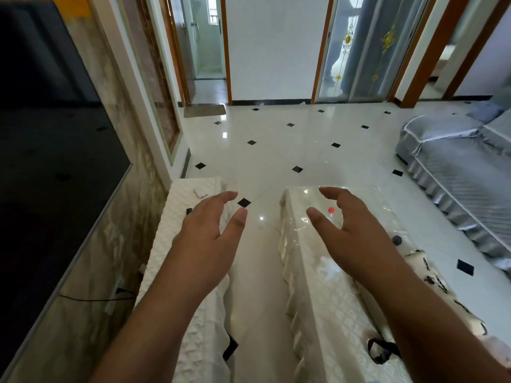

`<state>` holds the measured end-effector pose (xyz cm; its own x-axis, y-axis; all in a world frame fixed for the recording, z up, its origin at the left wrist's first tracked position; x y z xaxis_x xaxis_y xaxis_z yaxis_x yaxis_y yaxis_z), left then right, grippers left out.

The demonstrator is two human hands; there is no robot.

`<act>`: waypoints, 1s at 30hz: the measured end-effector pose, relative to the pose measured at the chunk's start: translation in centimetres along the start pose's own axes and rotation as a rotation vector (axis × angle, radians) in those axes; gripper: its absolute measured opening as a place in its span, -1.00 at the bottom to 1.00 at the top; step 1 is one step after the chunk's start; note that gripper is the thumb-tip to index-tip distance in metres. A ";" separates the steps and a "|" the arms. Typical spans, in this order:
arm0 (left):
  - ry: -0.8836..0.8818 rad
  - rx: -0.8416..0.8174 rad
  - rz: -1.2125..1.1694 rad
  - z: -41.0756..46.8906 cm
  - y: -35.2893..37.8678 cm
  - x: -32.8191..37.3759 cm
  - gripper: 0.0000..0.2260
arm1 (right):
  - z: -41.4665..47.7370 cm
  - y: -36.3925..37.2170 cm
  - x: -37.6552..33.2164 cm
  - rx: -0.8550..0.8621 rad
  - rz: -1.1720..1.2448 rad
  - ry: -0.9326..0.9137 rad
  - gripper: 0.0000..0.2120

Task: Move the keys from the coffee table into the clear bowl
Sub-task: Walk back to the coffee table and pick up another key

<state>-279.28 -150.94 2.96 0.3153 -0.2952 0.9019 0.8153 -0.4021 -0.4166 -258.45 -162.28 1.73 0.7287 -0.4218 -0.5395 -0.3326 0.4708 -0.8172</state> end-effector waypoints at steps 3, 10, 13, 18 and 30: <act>0.002 -0.009 -0.005 2.9 -0.9 -0.9 -0.59 | 2.1 1.4 -1.0 -0.017 -0.011 0.018 -0.48; -0.014 -0.023 0.018 10.2 -0.8 -2.9 -0.60 | 9.1 4.4 -1.1 -0.043 0.020 0.063 -0.49; -0.037 -0.026 0.058 14.2 -0.1 -3.6 -0.60 | 13.5 6.0 -0.6 -0.055 0.044 0.048 -0.49; -0.066 -0.012 0.068 21.7 1.7 -3.7 -0.61 | 21.3 7.9 0.5 -0.078 0.116 0.027 -0.50; -0.103 0.041 0.064 38.2 7.0 -2.5 -0.61 | 40.2 9.8 3.6 -0.103 0.098 -0.026 -0.50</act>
<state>-255.85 -119.89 2.15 0.4132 -0.2280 0.8816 0.8105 -0.3493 -0.4702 -235.03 -128.01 -0.05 0.7046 -0.3563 -0.6137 -0.4620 0.4262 -0.7778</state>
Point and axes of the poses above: each hand's wrist, its own z-axis towards the middle knuckle, its own y-axis out of the palm, x = y × z, the point moved 3 cm from there along z, towards the middle knuckle, and after that the axes turned 13 degrees about -z, right-handed, at the moved point
